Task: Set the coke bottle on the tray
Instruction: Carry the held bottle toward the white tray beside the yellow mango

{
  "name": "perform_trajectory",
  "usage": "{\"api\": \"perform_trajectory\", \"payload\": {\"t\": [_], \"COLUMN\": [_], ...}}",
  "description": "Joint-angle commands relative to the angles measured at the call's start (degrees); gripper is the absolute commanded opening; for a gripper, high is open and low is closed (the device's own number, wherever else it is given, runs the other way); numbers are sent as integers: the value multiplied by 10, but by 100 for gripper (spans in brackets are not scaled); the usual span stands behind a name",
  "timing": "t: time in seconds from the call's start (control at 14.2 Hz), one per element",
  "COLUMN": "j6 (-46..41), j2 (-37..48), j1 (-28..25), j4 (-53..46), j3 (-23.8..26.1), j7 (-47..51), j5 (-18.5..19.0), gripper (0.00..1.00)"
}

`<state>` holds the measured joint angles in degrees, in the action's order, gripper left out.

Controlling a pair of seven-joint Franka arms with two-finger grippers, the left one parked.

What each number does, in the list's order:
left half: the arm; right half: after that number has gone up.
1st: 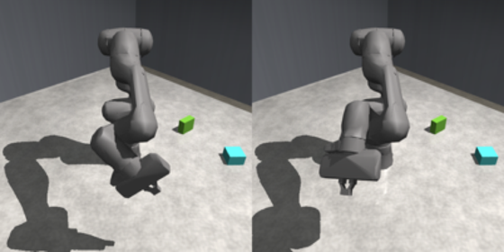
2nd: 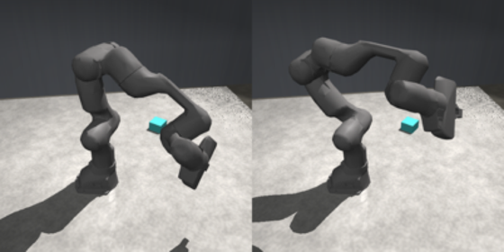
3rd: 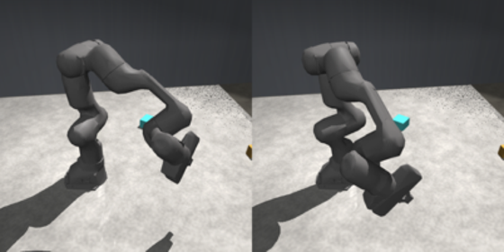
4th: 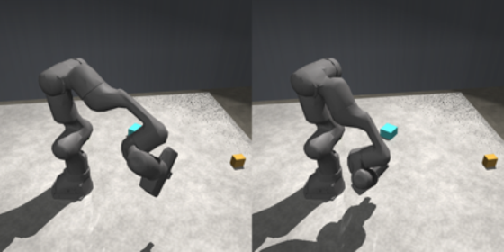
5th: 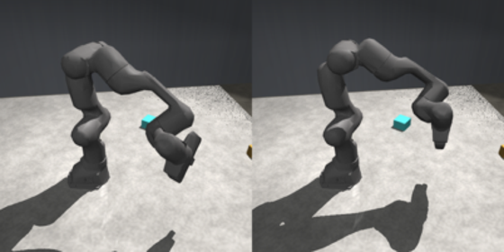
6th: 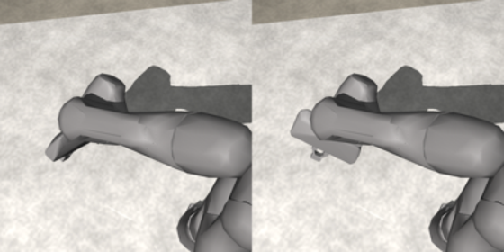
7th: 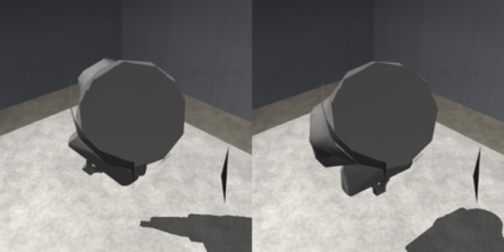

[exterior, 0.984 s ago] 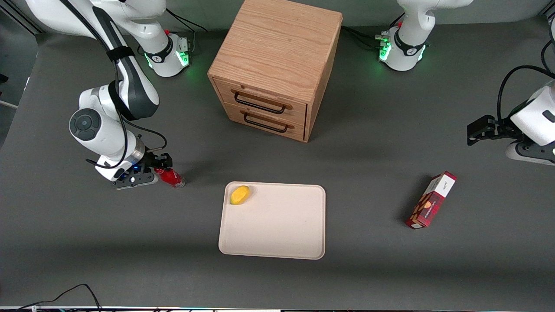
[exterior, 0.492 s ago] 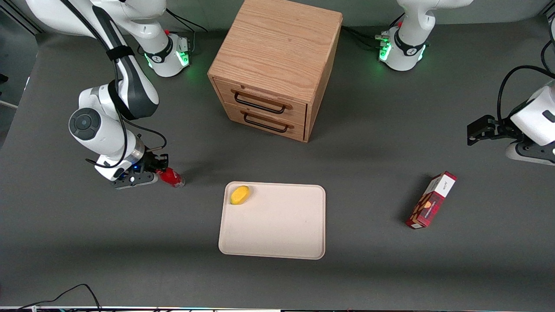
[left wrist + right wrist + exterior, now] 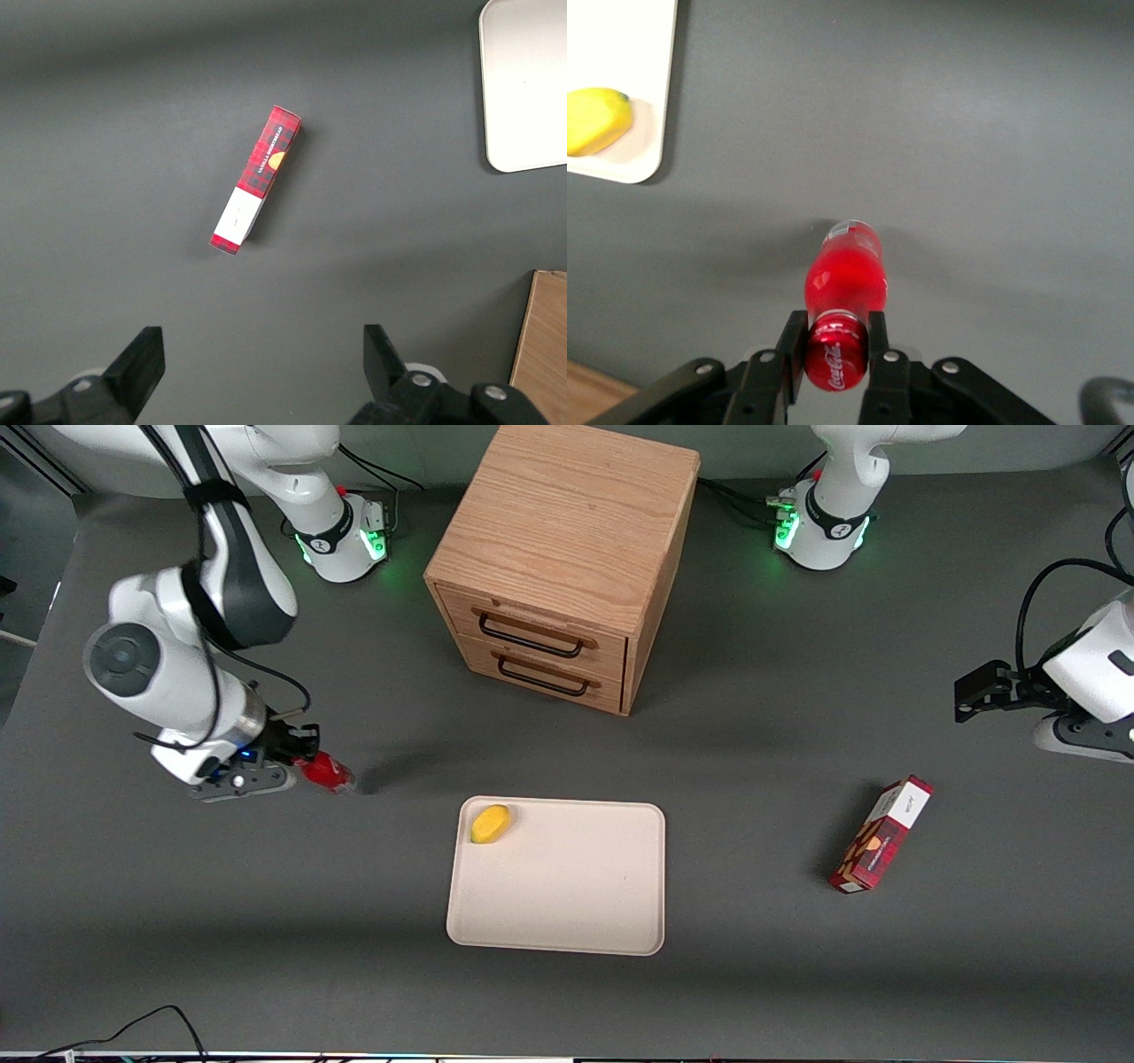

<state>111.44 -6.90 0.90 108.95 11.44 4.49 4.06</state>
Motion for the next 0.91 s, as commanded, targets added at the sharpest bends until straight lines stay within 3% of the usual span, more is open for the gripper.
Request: {"api": "perform_trajectory", "payload": {"t": [0.0, 0.35, 0.7, 0.84], "j6": [-113, -263, -265, -247], "j2": [14, -1, -63, -114], "j1": [2, 4, -6, -38], "j4": [-99, -276, -332, -364], "j3": [2, 2, 2, 2], "j7": [-1, 6, 22, 53], "j5": [4, -27, -36, -34], "gripper": [0, 0, 0, 0]}}
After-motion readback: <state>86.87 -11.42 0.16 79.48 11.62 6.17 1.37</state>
